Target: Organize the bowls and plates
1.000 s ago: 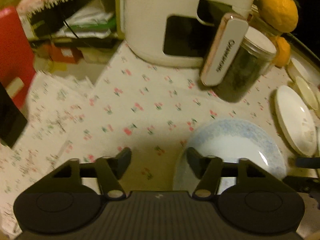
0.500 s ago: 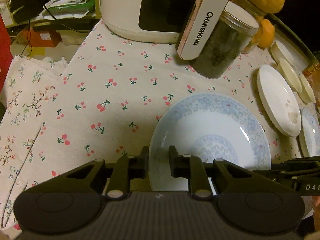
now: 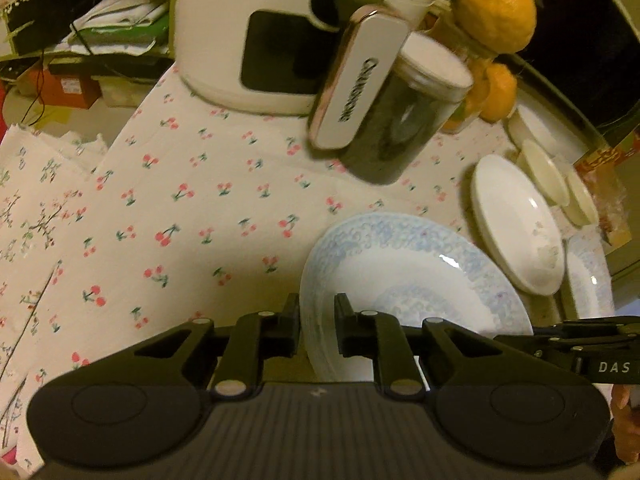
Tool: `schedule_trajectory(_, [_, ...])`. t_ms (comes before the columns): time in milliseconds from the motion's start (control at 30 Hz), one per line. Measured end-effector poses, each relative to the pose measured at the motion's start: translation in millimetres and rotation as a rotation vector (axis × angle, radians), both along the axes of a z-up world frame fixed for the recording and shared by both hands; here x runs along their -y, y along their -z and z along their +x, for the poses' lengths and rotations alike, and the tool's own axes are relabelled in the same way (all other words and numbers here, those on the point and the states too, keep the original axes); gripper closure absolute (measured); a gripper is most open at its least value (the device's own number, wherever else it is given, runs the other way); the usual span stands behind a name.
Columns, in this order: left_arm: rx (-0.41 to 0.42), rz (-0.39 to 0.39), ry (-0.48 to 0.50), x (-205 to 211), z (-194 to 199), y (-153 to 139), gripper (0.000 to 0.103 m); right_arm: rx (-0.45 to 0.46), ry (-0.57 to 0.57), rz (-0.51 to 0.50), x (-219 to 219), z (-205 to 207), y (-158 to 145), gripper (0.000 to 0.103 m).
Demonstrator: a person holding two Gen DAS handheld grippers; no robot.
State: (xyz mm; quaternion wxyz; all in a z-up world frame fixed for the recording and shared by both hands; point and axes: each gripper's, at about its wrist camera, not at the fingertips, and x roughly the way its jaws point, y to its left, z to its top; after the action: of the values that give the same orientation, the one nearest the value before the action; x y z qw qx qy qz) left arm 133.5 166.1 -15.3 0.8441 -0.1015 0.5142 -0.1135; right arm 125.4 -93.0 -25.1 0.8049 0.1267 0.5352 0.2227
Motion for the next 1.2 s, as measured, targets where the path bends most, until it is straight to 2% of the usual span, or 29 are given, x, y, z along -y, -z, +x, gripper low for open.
schedule_trajectory(367, [0.058, -0.089, 0.016, 11, 1, -16, 0.088, 0.053, 0.051, 0.038, 29, 0, -17, 0.079])
schedule_trajectory(667, [0.084, -0.129, 0.057, 33, 3, -25, 0.088, 0.080, 0.106, 0.067, 61, 2, -27, 0.079])
schedule_trajectory(900, [0.093, -0.145, 0.105, 63, 3, -29, 0.088, 0.092, 0.170, 0.082, 95, -1, -32, 0.079])
schedule_trajectory(1200, [0.072, -0.165, 0.189, 121, 1, -27, 0.088, 0.105, 0.296, 0.091, 155, 0, -36, 0.078])
